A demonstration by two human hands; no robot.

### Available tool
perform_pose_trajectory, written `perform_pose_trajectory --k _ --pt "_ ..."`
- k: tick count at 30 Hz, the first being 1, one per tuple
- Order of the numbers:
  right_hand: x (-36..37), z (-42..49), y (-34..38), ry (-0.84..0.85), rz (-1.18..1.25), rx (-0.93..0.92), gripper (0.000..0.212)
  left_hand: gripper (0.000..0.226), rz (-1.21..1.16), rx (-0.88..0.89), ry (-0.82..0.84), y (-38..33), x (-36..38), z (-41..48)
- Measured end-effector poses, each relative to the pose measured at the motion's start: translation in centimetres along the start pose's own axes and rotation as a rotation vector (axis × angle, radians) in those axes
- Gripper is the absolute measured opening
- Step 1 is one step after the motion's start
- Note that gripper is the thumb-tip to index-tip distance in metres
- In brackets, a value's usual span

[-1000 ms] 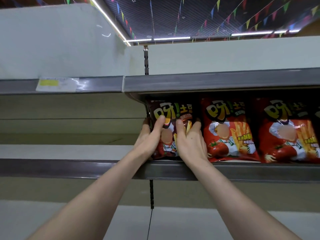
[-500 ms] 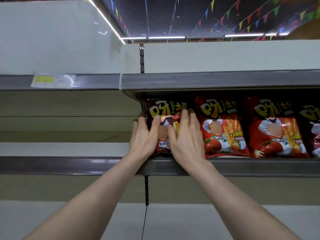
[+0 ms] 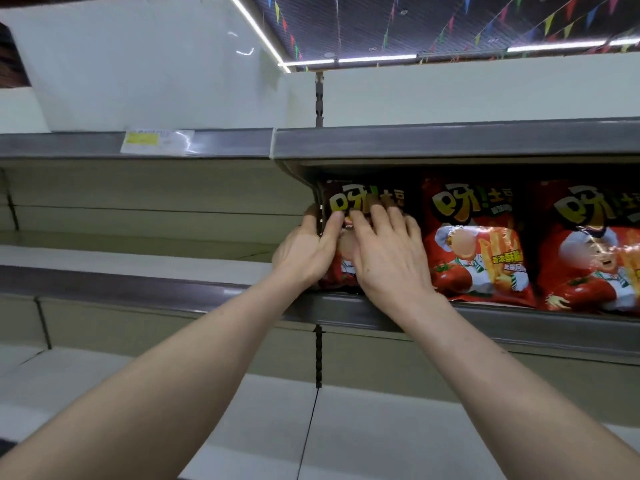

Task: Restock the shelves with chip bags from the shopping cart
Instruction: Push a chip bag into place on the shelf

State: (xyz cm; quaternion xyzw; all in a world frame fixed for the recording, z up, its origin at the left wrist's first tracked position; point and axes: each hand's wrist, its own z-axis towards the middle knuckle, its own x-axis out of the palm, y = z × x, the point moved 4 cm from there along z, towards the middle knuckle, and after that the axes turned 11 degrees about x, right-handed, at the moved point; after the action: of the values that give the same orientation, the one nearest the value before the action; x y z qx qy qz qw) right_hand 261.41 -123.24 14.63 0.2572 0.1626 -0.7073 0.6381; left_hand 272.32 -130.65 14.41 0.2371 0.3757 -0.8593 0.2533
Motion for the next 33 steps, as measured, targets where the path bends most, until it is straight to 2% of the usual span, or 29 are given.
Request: perform_pose_trajectory --k 6,9,13,17,23,28,33 --pt "-0.6 -1.2 2.5 -0.047 0.174 -0.119 0.034 0.042 -0.015 0.028 -0.320 2.2 -3.5 -1.6" --pt "-0.1 -2.4 5.3 -0.022 0.296 -0.190 0.030 0.030 0.023 -0.027 -0.396 4.2 -5.8 -3.7" --pt "1.2 -4.5 10.7 0.045 0.445 -0.299 0.030 0.026 0.133 -0.147 -0.436 8.3 -9.2 -7.4" --pt "1.9 -8.0 17.2 0.108 0.576 -0.413 0.021 0.024 0.257 -0.287 -0.494 12.7 -13.8 -12.3" --pt "1.9 -14.8 27.8 0.291 0.791 -0.596 0.029 0.028 0.445 -0.495 -0.548 18.1 -21.6 -21.5" --pt "1.2 -20.4 35.9 0.454 0.868 -0.737 0.026 0.027 0.555 -0.682 -0.581 22.5 -27.4 -29.3" --pt "1.8 -25.6 43.6 0.637 0.845 -0.881 0.036 0.024 0.594 -0.839 -0.549 28.1 -31.3 -36.2"
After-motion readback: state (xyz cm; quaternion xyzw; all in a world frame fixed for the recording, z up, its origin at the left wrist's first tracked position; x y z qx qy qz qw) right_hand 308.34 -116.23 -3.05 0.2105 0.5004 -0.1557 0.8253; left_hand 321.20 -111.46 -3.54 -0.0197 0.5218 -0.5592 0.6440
